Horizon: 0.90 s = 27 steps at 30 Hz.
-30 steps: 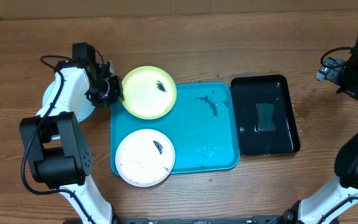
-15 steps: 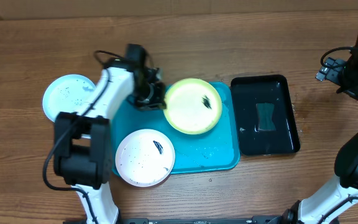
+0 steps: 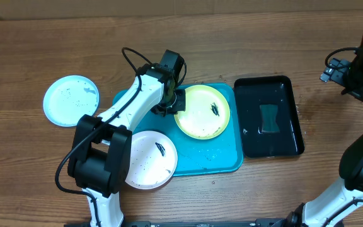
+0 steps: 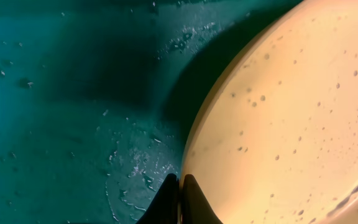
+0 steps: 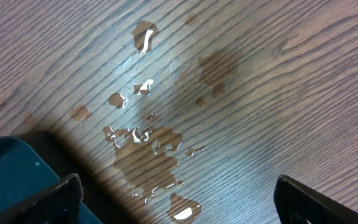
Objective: Clean dirty plates on tray and stack at the side
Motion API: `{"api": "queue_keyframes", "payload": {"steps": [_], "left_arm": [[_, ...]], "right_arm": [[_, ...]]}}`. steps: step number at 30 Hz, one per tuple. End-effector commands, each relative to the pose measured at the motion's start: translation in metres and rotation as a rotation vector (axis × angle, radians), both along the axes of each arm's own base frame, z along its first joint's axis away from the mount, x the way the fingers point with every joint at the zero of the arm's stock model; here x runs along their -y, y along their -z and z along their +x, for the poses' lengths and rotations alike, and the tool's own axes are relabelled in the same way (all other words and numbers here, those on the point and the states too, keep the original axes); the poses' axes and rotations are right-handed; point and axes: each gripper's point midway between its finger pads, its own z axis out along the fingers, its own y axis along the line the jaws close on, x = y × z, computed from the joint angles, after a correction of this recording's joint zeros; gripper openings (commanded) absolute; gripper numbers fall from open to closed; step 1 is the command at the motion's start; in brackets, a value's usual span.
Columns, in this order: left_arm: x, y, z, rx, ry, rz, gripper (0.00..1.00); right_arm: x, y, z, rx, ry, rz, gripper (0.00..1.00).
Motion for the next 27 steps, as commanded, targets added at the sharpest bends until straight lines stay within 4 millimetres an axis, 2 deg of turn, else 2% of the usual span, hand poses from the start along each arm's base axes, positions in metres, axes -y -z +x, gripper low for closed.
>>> {"api": "queue_keyframes", "payload": {"steps": [1, 3, 6, 8, 11, 15, 17, 21, 23, 27], "left_arm": [[-0.003, -0.012, 0.013, 0.061, -0.03, 0.028, 0.04], [-0.003, -0.012, 0.012, 0.06, -0.029, 0.029, 0.04], [-0.003, -0.011, 0.012, 0.06, -0.017, 0.031, 0.04], [-0.004, -0.011, 0.012, 0.062, -0.011, 0.04, 0.04], [-0.008, -0.009, 0.014, 0.07, -0.015, 0.062, 0.04], [-0.007, -0.009, 0.016, 0.078, -0.015, 0.06, 0.04], [-0.007, -0.009, 0.016, 0.079, -0.016, 0.06, 0.04], [-0.007, -0.009, 0.017, 0.079, -0.015, 0.06, 0.04], [-0.007, -0.009, 0.017, 0.08, -0.015, 0.06, 0.04], [-0.007, -0.009, 0.017, 0.083, -0.016, 0.057, 0.04]], "right_arm": [[0.002, -0.006, 0.002, 0.016, 0.007, -0.012, 1.0], [0.004, -0.007, 0.006, 0.034, 0.007, -0.018, 1.0], [0.003, -0.011, 0.023, 0.109, -0.003, -0.004, 1.0], [-0.014, -0.013, 0.033, 0.163, -0.034, 0.092, 1.0], [-0.049, -0.014, 0.033, 0.181, -0.081, 0.283, 1.0], [-0.07, -0.017, 0.027, 0.175, -0.102, 0.404, 1.0], [-0.086, -0.018, 0.019, 0.15, -0.145, 0.473, 0.9], [-0.106, -0.014, -0.007, 0.041, -0.204, 0.521, 0.48], [-0.119, -0.01, -0.023, -0.036, -0.238, 0.529, 0.44], [-0.138, 0.011, -0.049, -0.198, -0.303, 0.446, 0.47]]}}
